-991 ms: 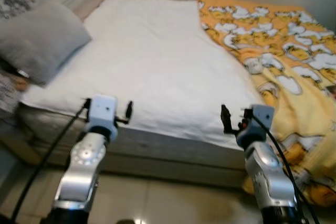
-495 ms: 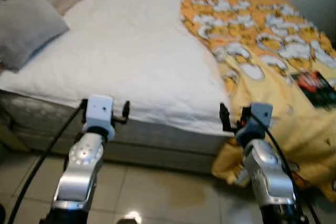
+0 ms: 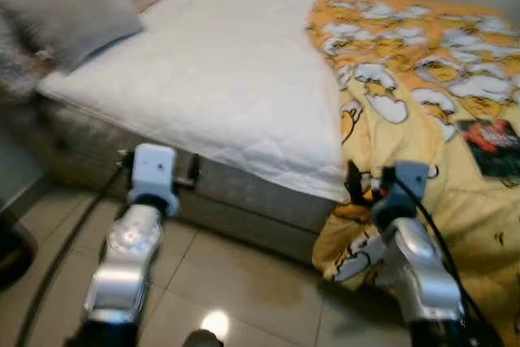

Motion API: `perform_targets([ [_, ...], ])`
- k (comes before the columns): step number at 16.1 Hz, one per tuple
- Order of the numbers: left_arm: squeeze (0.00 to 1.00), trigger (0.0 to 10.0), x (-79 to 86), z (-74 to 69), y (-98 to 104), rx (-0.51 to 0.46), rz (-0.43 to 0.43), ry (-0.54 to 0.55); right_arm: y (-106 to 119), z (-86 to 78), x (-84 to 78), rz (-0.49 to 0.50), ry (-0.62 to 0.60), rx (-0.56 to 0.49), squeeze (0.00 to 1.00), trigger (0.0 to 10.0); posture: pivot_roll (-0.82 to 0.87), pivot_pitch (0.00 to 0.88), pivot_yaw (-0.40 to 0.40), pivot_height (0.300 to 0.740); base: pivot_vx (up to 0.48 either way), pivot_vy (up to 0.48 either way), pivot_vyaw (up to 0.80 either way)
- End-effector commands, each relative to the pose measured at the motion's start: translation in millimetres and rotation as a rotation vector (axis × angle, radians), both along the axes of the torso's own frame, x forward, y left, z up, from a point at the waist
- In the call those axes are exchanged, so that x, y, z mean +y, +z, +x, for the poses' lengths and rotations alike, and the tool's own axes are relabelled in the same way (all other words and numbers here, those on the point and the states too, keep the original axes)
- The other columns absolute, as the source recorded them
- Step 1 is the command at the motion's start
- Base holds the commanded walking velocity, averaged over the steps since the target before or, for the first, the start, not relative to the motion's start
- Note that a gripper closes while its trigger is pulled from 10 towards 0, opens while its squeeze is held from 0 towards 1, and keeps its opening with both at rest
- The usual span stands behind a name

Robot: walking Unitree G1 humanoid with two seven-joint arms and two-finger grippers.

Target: Clean up the room

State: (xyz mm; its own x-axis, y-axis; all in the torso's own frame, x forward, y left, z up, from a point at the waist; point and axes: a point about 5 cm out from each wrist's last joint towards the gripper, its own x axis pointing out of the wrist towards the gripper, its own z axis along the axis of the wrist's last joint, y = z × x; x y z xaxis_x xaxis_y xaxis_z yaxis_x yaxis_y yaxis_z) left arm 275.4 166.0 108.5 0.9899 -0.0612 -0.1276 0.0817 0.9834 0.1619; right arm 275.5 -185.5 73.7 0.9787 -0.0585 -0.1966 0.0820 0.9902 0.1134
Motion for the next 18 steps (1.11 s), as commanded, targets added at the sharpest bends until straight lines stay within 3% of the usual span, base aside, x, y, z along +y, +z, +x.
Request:
perform_targets([
  [1,1.00,10.0,1.7,1.6,3.4,-0.015,0.015,0.001,8.0,4.2,-0.4,-0.001,-0.004,-0.031,0.00,10.0,0.15,0.000,-0.017,0.740,0.000,-0.480,0.80],
  [8,1.00,10.0,2.9,1.5,2.9,-0.012,0.022,-0.001,6.7,4.3,-0.9,0.007,-0.019,-0.021,0.00,10.0,0.15,0.000,-0.014,0.740,0.000,-0.480,0.78],
  [13,1.00,10.0,2.7,2.4,3.1,-0.012,0.021,-0.002,2.9,4.0,-0.4,-0.019,-0.019,0.003,0.00,10.0,0.15,0.000,-0.011,0.740,0.000,-0.480,0.00],
  [18,1.00,10.0,2.1,2.8,2.5,-0.012,0.022,-0.001,4.3,4.1,3.1,0.025,0.015,-0.010,0.00,10.0,0.15,0.000,-0.010,0.740,0.000,-0.480,0.00],
])
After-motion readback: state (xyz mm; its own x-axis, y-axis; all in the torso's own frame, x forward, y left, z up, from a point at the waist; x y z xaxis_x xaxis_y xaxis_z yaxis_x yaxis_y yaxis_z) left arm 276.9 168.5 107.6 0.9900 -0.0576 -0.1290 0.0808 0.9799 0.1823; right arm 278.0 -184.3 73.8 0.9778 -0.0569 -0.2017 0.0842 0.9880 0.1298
